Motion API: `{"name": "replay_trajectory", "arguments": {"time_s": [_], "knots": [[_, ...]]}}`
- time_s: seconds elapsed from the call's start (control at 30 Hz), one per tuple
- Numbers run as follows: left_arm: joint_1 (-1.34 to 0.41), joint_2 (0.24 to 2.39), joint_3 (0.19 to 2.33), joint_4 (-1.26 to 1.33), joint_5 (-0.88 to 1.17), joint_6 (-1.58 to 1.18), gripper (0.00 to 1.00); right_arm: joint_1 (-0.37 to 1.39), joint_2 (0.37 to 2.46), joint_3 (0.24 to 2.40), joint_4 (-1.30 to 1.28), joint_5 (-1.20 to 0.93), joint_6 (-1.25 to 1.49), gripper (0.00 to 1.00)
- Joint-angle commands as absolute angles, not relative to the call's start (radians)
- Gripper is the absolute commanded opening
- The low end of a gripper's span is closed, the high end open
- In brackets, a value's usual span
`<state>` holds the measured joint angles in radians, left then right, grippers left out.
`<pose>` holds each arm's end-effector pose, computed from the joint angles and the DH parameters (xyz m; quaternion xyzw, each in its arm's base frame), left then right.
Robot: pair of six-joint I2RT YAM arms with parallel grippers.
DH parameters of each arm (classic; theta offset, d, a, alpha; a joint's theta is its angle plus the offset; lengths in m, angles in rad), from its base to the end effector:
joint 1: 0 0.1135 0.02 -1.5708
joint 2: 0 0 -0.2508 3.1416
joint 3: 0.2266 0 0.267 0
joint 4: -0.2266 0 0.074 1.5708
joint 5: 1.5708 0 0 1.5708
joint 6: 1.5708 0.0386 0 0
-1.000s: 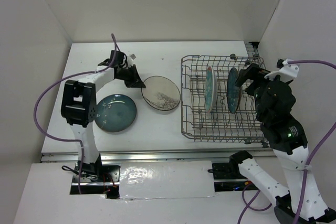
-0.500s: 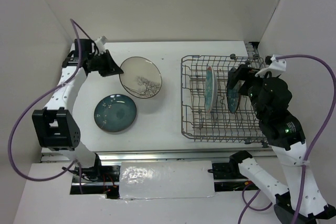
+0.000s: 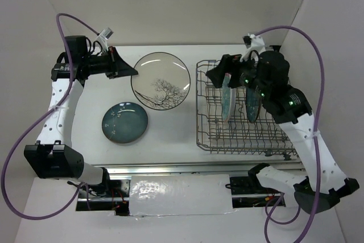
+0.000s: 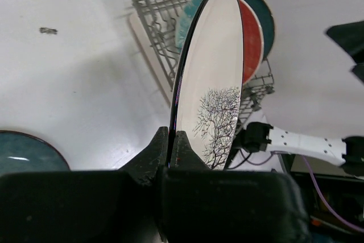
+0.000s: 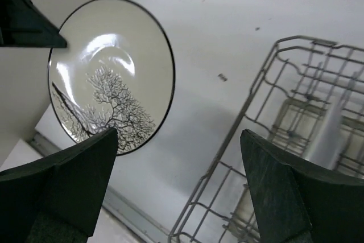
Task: Load the plates into the dish rack
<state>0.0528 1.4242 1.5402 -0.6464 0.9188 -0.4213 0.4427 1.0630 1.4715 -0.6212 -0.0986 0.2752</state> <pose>0.3201 -0.0138 0.4020 0.0316 0.8078 -0.4599 0.3675 0.1998 0.0989 0.4673 -0.0959 0.7719 0.2563 0.5738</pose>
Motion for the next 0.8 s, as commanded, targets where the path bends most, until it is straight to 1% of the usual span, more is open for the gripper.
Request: {"name": "replay_trajectory", "arguments": {"time_s": [0.0,0.03,0.1,0.23,0.4,0.53,0.63,0.67,0.7,0.73,0.77], "knots": [[0.054,1.379,1.623,-0.606,1.103,-0.453,0.00,0.491,1.113,1.517,-0.589,-0.210,0.307,0.94],[0.055,1.374,1.632,-0.609,1.109,-0.453,0.00,0.498,1.120,1.502,-0.588,-0.207,0.314,0.98],[0.060,1.362,1.644,-0.607,1.137,-0.454,0.00,0.505,1.123,1.458,-0.548,-0.236,0.336,1.00],[0.066,1.351,1.652,-0.588,1.183,-0.469,0.00,0.506,1.143,1.422,-0.506,-0.307,0.359,1.00],[0.069,1.344,1.664,-0.581,1.227,-0.477,0.00,0.515,1.210,1.434,-0.466,-0.446,0.388,0.99],[0.071,1.339,1.651,-0.563,1.253,-0.492,0.00,0.552,1.255,1.440,-0.404,-0.500,0.393,0.96],[0.071,1.336,1.643,-0.554,1.259,-0.494,0.00,0.571,1.276,1.451,-0.391,-0.535,0.397,0.89],[0.071,1.336,1.641,-0.554,1.259,-0.494,0.00,0.574,1.290,1.456,-0.391,-0.541,0.397,0.82],[0.071,1.335,1.637,-0.554,1.259,-0.492,0.00,0.574,1.293,1.459,-0.384,-0.563,0.397,0.77],[0.071,1.333,1.637,-0.554,1.262,-0.491,0.00,0.575,1.295,1.459,-0.374,-0.574,0.397,0.70],[0.071,1.333,1.629,-0.554,1.262,-0.486,0.00,0.575,1.290,1.445,-0.362,-0.578,0.402,0.49]]}}
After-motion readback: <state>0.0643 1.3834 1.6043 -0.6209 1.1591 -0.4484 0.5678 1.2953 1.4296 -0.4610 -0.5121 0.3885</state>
